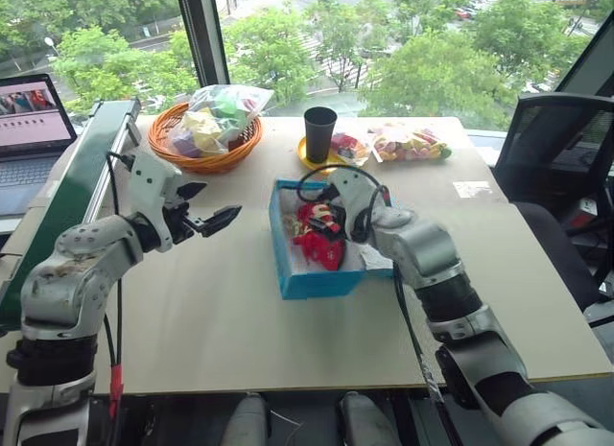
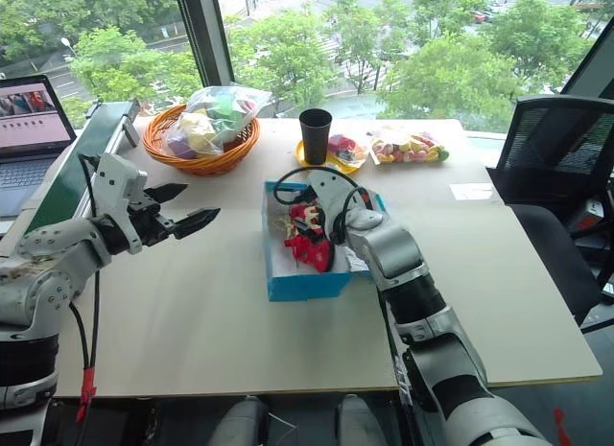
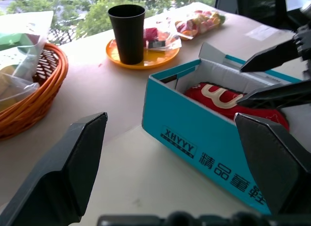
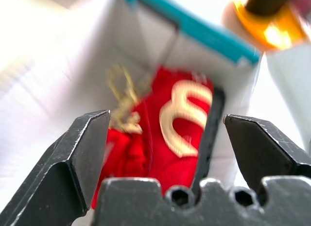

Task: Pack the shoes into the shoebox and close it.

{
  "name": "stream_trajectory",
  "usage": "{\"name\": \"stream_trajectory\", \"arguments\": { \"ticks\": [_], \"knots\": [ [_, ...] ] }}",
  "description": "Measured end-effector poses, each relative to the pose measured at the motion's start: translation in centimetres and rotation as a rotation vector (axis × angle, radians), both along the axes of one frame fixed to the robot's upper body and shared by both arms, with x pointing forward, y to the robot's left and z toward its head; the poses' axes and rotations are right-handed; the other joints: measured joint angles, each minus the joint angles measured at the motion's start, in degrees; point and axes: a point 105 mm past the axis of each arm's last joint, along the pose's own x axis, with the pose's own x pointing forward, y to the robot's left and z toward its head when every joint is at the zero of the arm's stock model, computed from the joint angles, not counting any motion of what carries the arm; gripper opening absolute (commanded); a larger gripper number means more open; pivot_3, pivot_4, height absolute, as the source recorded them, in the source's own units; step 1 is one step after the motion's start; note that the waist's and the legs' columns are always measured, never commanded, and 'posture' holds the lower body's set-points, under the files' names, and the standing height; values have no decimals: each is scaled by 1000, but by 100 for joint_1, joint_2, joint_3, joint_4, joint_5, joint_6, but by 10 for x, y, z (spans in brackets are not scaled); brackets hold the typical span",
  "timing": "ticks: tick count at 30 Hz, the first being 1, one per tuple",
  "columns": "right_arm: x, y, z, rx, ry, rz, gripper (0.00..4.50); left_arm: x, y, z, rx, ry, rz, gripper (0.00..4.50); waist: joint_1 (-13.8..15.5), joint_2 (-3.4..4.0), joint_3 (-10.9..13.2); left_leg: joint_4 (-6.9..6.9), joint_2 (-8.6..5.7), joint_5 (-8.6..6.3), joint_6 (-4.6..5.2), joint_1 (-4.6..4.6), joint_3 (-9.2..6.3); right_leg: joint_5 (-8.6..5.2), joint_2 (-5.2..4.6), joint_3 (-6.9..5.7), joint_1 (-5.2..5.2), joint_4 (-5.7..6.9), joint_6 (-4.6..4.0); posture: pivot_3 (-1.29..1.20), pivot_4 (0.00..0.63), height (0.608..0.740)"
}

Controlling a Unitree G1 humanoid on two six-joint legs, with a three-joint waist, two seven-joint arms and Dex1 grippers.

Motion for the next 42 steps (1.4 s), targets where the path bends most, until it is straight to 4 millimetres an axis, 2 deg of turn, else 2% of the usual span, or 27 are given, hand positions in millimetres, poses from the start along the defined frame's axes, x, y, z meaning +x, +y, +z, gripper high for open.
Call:
{"name": "stream_trajectory", "arguments": {
  "ticks": [4,6,8,10,15,17,23,29,36,42],
  "knots": [
    [-20,18,10,135,-11,201,4479,4,30,-8,31,12,156,4500,-1,0,0,4,-1,0,0,-1,0,0,-2,0,4,-2,0,0,150,734],
    [-28,20,21,224,-28,297,4479,3,45,-13,24,11,241,4500,11,0,1,3,-1,0,0,-1,0,0,-3,-1,3,-1,0,0,150,734],
    [-35,19,36,279,-81,366,4479,1,70,-17,3,-21,375,4500,30,0,1,3,2,0,0,2,-1,0,-1,-2,2,3,0,0,150,734],
    [-37,20,39,287,-97,392,4479,-3,89,-19,-2,-43,464,4500,26,0,1,2,2,0,0,5,-1,0,-1,-2,3,4,-1,0,150,734],
    [-48,29,40,325,-104,486,4479,-27,156,-38,-53,-87,757,4500,12,0,1,-2,4,0,-1,12,1,1,-4,-1,4,4,-1,0,150,734],
    [-51,33,41,347,-104,514,4479,-37,174,-44,-84,-104,831,4500,39,-1,0,1,3,0,-1,12,1,1,-4,-2,5,5,-2,0,150,734],
    [-56,46,40,355,-138,561,4479,-46,193,-52,-134,-137,882,4500,93,-9,-5,2,-2,0,-2,17,-1,1,-10,-8,13,4,-2,0,150,734],
    [-53,46,39,324,-199,550,4479,-35,203,-72,-211,-105,888,4500,79,-13,-7,0,-1,0,-2,16,-1,1,-7,-10,10,5,-2,0,150,734],
    [-51,42,24,302,-187,516,4479,-25,219,-60,-228,-155,901,4500,36,-18,-10,-1,-1,0,-2,17,0,1,-9,-9,9,7,-2,0,150,734],
    [-49,41,23,299,-194,487,4479,-21,221,-68,-218,-149,892,4500,44,-18,-10,-1,0,0,-2,17,0,1,-8,-10,8,9,-2,0,150,734]
  ]
}}
